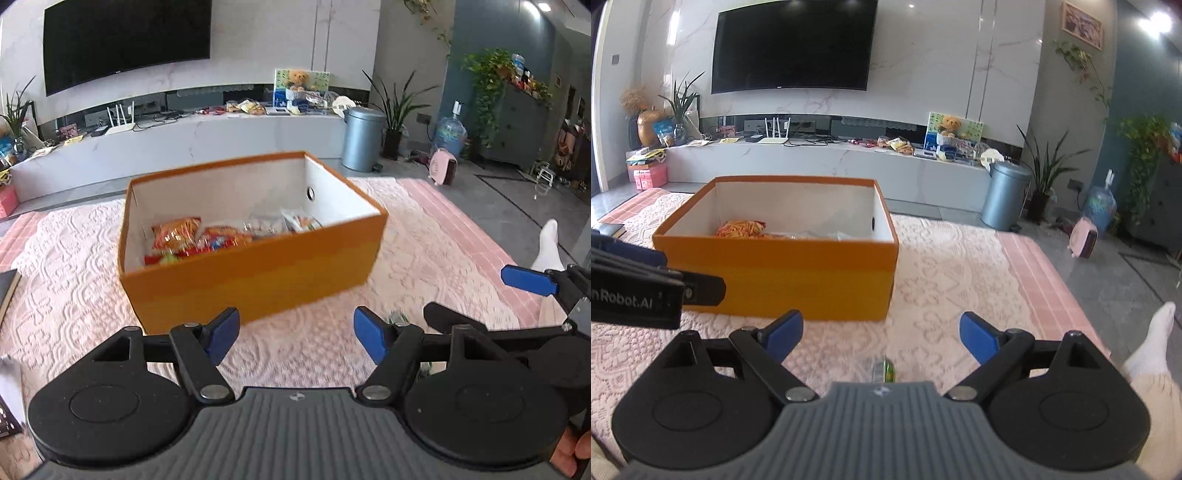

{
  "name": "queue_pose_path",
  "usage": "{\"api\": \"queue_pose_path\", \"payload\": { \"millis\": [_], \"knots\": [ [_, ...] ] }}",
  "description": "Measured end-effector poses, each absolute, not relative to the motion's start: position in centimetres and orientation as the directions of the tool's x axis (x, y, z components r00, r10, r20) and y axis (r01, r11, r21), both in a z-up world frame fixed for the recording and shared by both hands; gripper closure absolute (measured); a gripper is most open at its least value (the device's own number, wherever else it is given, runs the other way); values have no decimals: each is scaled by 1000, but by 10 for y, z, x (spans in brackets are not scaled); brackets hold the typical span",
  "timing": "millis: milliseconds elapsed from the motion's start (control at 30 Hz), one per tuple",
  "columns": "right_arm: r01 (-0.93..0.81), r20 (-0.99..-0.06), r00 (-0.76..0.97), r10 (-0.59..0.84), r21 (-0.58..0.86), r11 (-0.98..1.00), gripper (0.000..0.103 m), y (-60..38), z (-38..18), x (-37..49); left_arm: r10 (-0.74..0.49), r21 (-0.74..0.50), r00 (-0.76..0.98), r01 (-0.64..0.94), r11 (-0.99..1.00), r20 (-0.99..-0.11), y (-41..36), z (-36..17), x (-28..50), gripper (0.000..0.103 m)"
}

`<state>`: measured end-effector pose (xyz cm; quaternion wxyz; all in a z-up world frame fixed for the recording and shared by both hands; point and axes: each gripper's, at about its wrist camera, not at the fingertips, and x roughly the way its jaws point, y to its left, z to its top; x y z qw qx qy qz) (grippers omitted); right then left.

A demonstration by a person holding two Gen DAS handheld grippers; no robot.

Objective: Organize snacks
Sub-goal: 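Lower the left tool onto the black snack bag while the right tool approaches the green can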

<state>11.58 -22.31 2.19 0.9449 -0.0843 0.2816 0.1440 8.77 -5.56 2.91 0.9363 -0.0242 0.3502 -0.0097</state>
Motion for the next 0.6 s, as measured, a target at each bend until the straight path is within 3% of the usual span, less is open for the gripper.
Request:
{"api": "queue_pose_path", "payload": {
  "millis": [300,600],
  "knots": [
    [-290,-578,790,205,-57,955,18,-242,2,95,-78,-75,717,35,997,-693,-62,-1,65,32],
    [-301,-651,730,209,-32,953,23,-260,-25,94,-94,-122,671,4,992,-736,-64,-19,61,32]
  ]
}}
